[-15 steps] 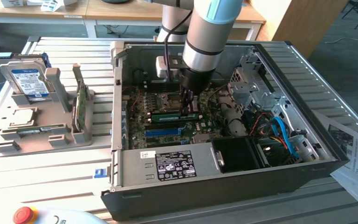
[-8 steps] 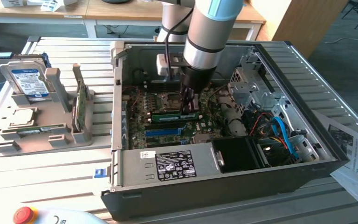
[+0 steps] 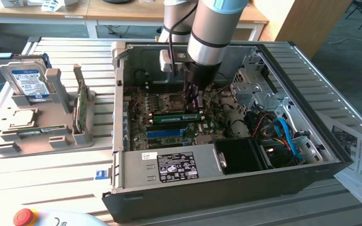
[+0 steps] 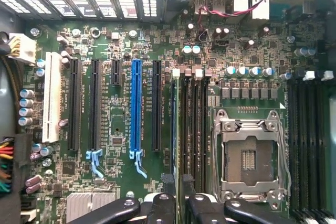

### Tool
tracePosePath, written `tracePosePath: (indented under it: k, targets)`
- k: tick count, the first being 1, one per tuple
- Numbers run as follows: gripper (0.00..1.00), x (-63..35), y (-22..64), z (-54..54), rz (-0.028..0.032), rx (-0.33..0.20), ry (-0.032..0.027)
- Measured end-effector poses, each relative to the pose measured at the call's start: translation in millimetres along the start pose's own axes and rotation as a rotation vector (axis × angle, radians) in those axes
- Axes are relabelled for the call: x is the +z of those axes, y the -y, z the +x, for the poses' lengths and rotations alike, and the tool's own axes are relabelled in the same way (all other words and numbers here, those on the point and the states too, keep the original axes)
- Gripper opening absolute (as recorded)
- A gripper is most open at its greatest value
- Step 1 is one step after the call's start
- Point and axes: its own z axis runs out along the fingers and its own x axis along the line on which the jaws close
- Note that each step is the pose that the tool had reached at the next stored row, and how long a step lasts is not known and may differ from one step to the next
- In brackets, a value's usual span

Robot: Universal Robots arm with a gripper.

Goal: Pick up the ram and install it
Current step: 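Insert the ram into the slot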

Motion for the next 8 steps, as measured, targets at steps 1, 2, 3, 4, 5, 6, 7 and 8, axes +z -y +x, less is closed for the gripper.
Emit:
tracePosePath:
  k: [1, 2, 3, 4, 5, 6, 7, 8]
  targets:
    - [0.19, -1.6, 0.3, -0.1, -0.0001, 0.000, 0.0000]
    - [0.19, -3.3, 0.5, -0.1, -0.0001, 0.000, 0.0000]
    - [0.19, -5.0, 0.8, -0.2, -0.0001, 0.000, -0.0001]
    - [0.19, -6.6, 1.0, -0.3, -0.0001, 0.000, 0.0000]
    - [0.19, -8.2, 1.2, -0.4, -0.0001, 0.000, 0.0001]
    - [0.19, -9.8, 1.5, -0.4, 0.0000, 0.000, 0.0001]
    - [0.19, -11.8, 1.7, -0.5, -0.0001, 0.000, 0.0000]
    - [0.19, -13.9, 1.9, -0.6, -0.0001, 0.000, 0.0000]
